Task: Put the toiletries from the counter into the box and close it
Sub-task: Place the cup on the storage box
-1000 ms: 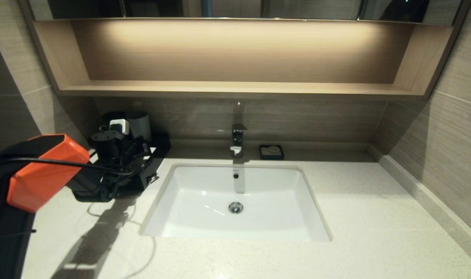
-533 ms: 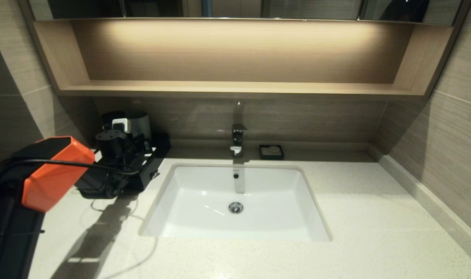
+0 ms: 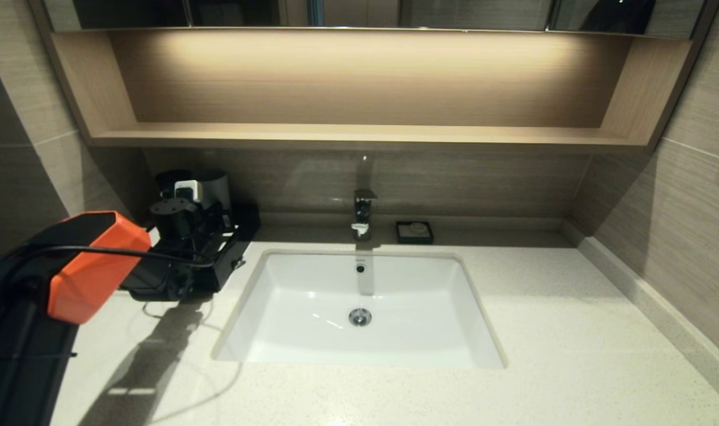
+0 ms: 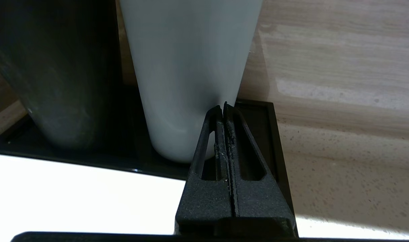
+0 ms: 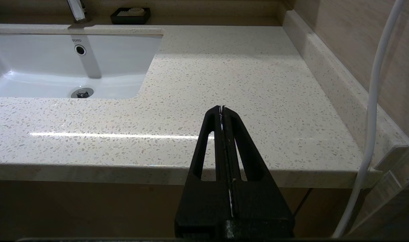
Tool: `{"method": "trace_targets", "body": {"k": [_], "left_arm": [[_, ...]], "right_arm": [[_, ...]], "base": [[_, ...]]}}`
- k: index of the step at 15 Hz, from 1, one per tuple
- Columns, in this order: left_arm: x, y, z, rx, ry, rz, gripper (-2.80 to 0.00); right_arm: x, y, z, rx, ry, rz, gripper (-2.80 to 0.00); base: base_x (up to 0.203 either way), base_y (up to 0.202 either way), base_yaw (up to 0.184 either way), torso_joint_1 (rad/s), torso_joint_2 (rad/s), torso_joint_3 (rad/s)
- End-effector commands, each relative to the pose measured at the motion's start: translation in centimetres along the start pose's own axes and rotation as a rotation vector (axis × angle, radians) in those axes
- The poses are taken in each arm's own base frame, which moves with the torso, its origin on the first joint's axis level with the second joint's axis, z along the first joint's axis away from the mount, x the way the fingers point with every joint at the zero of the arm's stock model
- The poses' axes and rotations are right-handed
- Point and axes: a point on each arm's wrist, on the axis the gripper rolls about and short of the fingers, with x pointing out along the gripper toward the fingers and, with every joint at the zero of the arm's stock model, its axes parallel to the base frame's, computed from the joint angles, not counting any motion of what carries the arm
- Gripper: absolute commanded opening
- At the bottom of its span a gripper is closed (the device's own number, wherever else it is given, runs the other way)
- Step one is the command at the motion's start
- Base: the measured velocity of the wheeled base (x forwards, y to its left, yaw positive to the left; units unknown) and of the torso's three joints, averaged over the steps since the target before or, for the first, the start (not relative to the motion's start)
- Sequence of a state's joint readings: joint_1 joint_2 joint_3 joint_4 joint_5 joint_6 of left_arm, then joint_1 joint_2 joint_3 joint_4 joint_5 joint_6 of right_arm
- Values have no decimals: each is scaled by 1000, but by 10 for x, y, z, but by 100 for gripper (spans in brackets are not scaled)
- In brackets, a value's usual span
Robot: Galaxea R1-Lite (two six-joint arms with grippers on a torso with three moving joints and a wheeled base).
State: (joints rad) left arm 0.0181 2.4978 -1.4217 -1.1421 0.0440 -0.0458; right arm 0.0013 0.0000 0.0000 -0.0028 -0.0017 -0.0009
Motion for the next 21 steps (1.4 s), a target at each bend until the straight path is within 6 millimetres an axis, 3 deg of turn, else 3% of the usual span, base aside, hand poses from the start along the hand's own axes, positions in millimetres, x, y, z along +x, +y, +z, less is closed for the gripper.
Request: {"method": "trace_targets", "body": {"k": [1,14,21], "left_arm": [[3,0,-4,1,-5,1,-280],[9,2,-6,3,-13,1,-280],[-13,-1,12,1,-22,-5,-280]], "right_arm": [[0,0,0,-1,-2,0,-280],[0,0,0,-1,0,0,-280],[0,0,0,-1,-2,0,-280]], "base": [[0,0,0,0,0,0],[0,0,0,0,0,0],[0,0,0,0,0,0]]}}
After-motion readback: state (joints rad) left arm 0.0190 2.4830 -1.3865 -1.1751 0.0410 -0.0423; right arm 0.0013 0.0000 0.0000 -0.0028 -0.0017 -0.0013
